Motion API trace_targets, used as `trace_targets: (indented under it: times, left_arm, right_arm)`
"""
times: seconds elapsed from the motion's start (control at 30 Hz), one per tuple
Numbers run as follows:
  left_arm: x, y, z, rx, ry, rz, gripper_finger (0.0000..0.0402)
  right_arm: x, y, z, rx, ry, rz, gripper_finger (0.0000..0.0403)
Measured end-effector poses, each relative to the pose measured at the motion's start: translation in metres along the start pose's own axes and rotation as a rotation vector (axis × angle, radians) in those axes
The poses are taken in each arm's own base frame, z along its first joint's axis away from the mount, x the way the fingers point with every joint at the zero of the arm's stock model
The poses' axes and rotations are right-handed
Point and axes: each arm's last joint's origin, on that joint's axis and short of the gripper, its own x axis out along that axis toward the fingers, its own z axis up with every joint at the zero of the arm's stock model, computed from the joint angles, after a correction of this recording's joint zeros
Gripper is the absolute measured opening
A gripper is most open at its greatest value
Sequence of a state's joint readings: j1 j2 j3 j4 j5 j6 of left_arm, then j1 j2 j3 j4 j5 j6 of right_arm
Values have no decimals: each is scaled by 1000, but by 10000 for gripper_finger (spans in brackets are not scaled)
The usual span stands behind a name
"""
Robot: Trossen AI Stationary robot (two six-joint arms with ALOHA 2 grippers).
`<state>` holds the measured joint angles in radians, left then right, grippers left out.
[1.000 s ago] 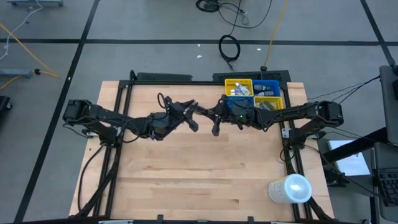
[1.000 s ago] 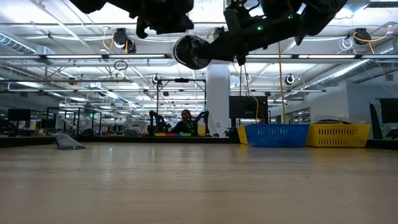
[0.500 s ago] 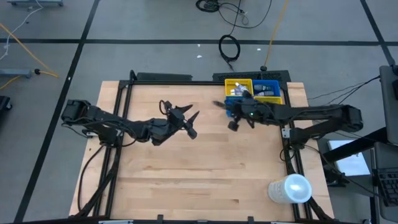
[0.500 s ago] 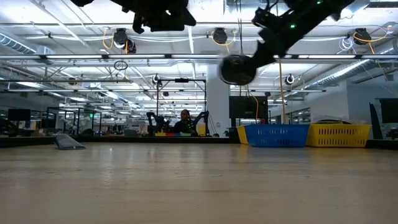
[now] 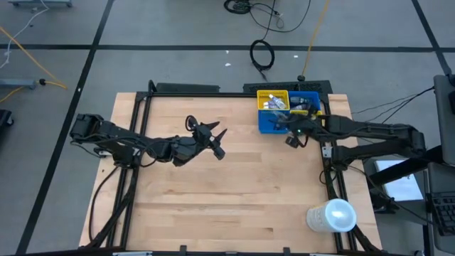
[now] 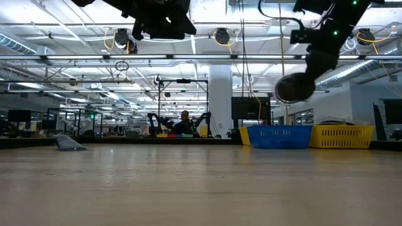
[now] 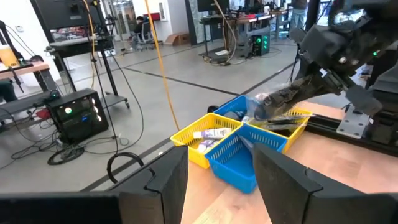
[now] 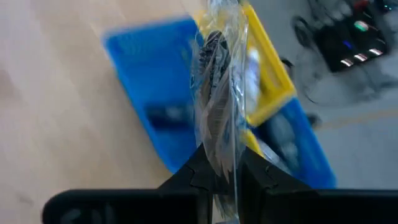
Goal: Pick & Place Travel size toiletries
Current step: Put the black hairbrush into the right yellow basket
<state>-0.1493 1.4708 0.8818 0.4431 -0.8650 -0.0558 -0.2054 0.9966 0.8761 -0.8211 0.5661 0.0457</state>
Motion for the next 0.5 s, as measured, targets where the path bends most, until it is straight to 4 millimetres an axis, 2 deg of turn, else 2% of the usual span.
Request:
trace_targets:
  times: [0.13,0.5]
  left_arm:
    - [0,0,0,0,0,0,179]
    - [0,0,0,1,1,0,179]
  right_arm:
    - [3,-9,-9,-32,96,-91,23]
    - [6,-23,-30,-146,324,-117,23]
